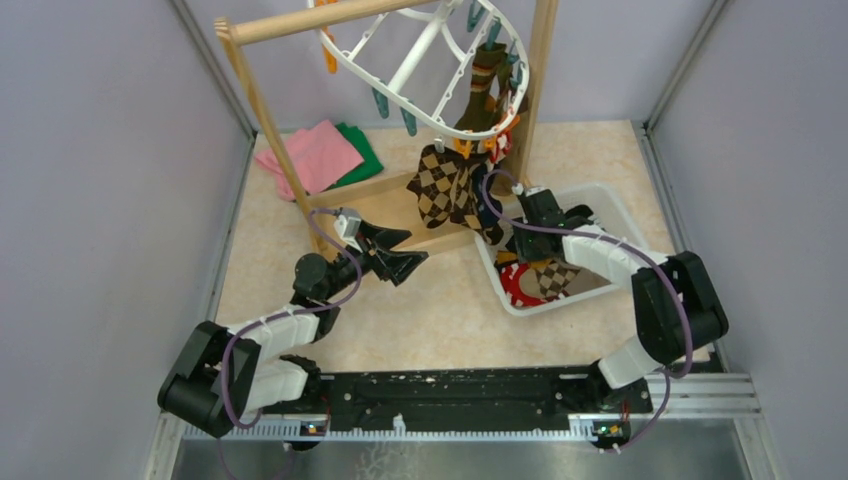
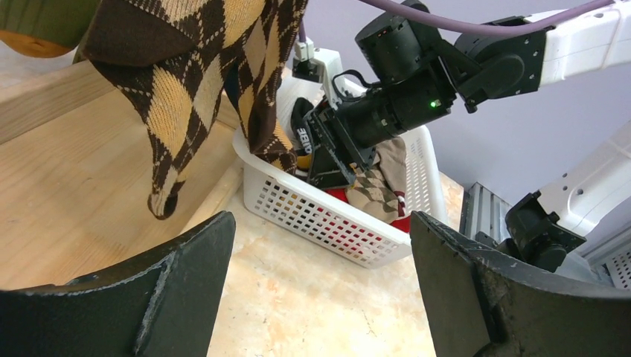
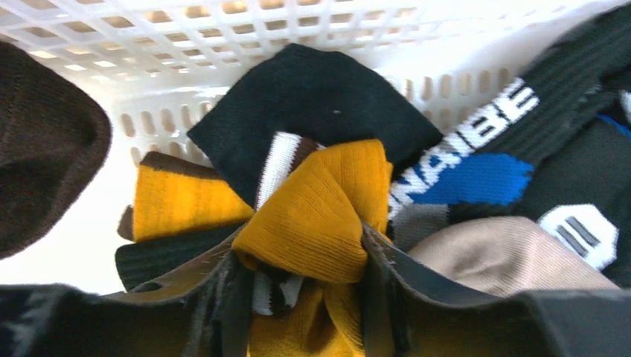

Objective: Clip the socks to the hanger
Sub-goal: Pick up the sock from the bin.

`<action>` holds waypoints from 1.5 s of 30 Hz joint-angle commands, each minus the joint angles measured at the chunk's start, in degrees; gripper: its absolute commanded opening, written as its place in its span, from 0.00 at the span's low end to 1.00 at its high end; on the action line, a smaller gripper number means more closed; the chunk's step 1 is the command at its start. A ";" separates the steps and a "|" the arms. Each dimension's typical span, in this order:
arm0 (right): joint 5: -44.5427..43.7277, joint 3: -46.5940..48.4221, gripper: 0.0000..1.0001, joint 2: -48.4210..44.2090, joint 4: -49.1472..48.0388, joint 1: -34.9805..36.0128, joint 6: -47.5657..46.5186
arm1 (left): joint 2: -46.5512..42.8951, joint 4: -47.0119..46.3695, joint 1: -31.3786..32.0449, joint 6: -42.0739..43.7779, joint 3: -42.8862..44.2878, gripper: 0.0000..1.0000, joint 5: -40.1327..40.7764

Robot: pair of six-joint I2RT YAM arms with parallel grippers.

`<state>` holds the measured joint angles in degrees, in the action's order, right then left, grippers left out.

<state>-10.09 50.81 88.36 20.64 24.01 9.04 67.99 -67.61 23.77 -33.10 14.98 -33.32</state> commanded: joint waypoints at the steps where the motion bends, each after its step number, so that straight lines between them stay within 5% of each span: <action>1: -7.22 0.29 0.40 -5.80 4.86 -0.03 1.13 | -0.10 -1.04 -0.13 1.48 1.42 0.93 -0.04; 6: -11.55 0.93 0.16 -12.09 6.71 -2.50 0.37 | 0.22 -1.03 -0.26 1.29 1.58 0.93 -0.64; 13: -21.94 -0.31 0.14 -12.12 12.00 -7.22 -0.60 | -0.14 -0.87 -0.22 1.75 1.50 0.93 -0.54; 17: -23.73 0.82 0.19 -9.25 13.88 -8.67 0.71 | 0.20 -0.94 -0.28 1.66 1.84 0.93 -0.80; 23: -5.24 0.98 0.46 -8.96 8.25 -9.00 2.85 | 0.38 -1.52 -0.30 1.24 1.66 0.93 -1.39; 32: 0.77 3.69 0.74 -23.41 0.68 -9.07 -1.19 | -0.60 -0.81 -0.30 1.71 1.54 0.93 -1.13; 37: 2.00 3.40 0.76 -27.34 0.25 -9.07 -3.75 | -1.20 -1.08 -0.30 1.46 1.09 0.93 -1.22; 45: 16.66 -2.44 0.73 -23.64 -1.64 -9.07 -1.94 | -2.16 -1.12 -0.30 1.38 0.54 0.93 -1.13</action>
<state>-1.10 51.16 61.32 20.93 15.11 6.44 67.68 -66.15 23.68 -32.71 15.00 -33.61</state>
